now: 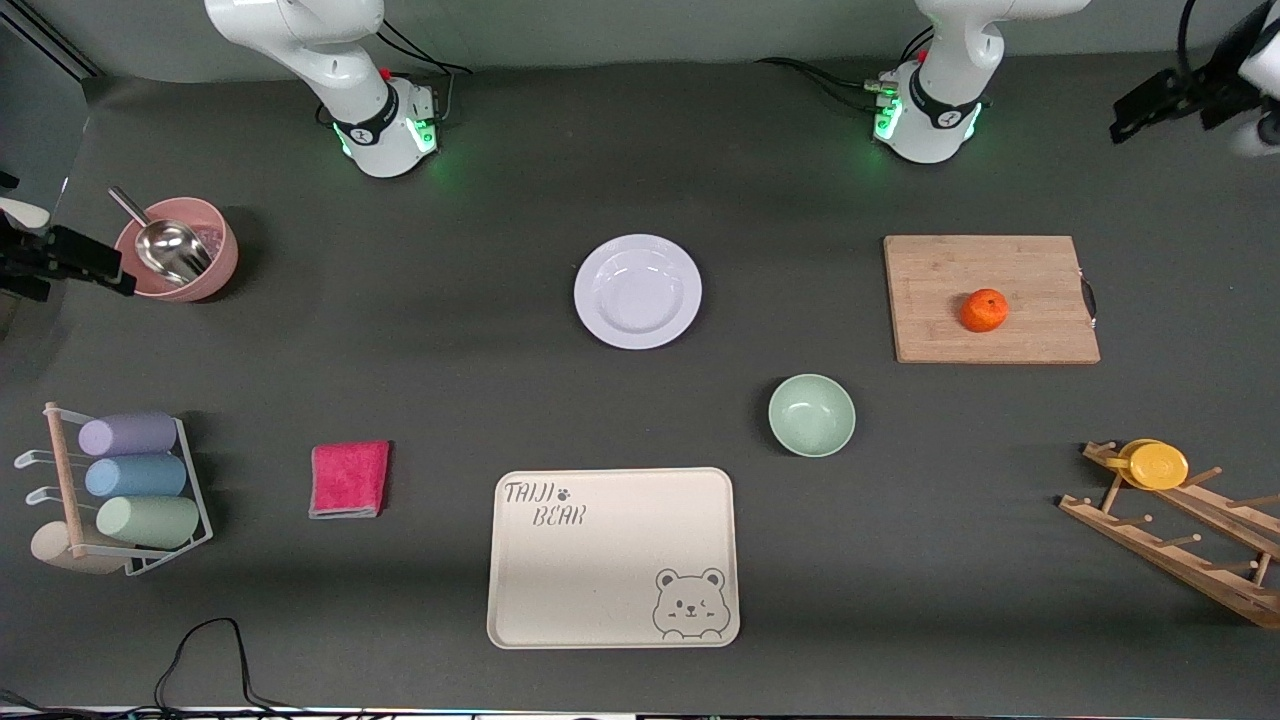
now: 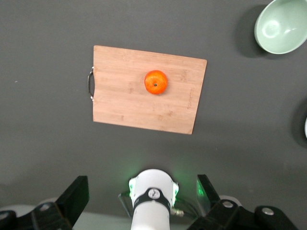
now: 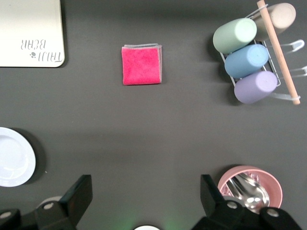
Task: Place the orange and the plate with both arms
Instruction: 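Reach the left gripper down to the orange while the right gripper approaches the plate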
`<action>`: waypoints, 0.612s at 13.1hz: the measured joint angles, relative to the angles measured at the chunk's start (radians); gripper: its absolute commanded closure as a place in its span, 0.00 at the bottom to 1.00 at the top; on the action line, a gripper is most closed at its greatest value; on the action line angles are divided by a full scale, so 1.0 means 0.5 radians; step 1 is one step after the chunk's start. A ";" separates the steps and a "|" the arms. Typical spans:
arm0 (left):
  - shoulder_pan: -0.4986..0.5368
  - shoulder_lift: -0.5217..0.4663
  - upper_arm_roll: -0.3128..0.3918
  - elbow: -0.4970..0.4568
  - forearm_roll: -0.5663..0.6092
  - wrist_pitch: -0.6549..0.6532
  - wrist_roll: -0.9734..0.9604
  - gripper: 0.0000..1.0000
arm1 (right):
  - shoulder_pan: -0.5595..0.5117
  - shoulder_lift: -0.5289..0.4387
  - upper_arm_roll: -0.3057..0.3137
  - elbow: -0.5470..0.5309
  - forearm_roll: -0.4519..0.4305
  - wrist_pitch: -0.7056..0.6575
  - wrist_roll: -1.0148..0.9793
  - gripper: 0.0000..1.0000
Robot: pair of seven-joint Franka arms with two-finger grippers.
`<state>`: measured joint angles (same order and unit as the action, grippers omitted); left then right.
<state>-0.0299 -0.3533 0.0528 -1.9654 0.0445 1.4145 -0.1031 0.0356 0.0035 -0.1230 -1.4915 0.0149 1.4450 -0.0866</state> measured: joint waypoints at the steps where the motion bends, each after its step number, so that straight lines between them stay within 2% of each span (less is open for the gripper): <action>1: 0.005 0.004 0.001 -0.151 0.000 0.150 0.000 0.00 | 0.000 -0.076 0.000 -0.065 0.000 -0.001 0.006 0.00; 5: 0.013 0.022 0.050 -0.823 0.000 0.868 0.023 0.00 | 0.000 -0.432 0.005 -0.429 0.000 0.056 0.020 0.00; 8: 0.017 0.064 0.105 -1.201 0.000 1.397 0.060 0.00 | 0.000 -0.638 0.015 -0.689 0.000 0.137 0.036 0.00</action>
<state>-0.0212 -0.3212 0.1055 -2.5660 0.0445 2.1132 -0.0731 0.0358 -0.3153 -0.1157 -1.8362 0.0149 1.5136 -0.0688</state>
